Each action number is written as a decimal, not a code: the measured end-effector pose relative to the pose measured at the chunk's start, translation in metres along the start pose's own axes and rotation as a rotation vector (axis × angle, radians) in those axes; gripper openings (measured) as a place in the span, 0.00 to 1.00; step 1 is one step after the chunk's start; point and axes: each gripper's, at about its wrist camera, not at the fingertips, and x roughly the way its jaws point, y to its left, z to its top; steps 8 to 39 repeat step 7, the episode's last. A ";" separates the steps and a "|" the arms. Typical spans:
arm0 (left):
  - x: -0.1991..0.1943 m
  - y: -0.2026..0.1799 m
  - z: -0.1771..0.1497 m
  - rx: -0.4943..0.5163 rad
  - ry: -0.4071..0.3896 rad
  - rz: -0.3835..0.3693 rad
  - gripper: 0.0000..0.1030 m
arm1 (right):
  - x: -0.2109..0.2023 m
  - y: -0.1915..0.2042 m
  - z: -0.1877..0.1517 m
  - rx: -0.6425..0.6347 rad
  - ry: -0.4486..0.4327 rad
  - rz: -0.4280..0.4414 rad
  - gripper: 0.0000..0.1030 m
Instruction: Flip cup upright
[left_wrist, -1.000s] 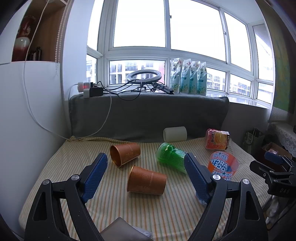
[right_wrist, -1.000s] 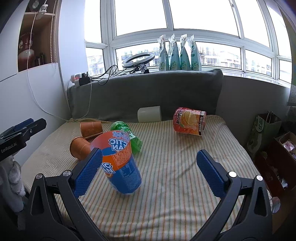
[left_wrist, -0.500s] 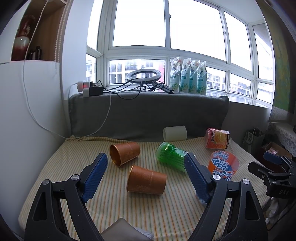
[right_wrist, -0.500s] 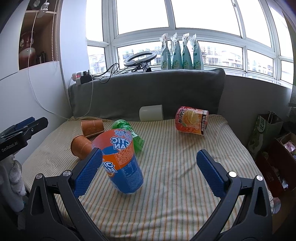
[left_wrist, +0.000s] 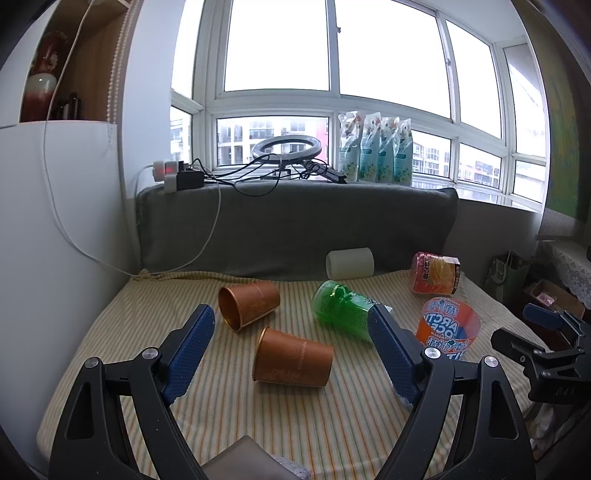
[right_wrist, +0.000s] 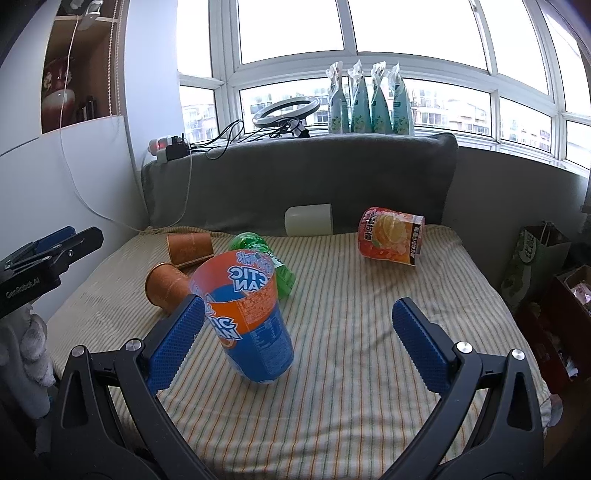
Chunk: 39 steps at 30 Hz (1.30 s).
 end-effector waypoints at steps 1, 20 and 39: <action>0.000 0.000 0.000 0.002 0.000 0.001 0.82 | 0.000 0.001 0.000 -0.001 0.001 0.002 1.00; -0.002 -0.002 -0.001 0.030 -0.026 0.022 0.82 | 0.002 0.008 0.000 -0.010 0.003 0.016 1.00; -0.002 -0.002 -0.001 0.030 -0.026 0.022 0.82 | 0.002 0.008 0.000 -0.010 0.003 0.016 1.00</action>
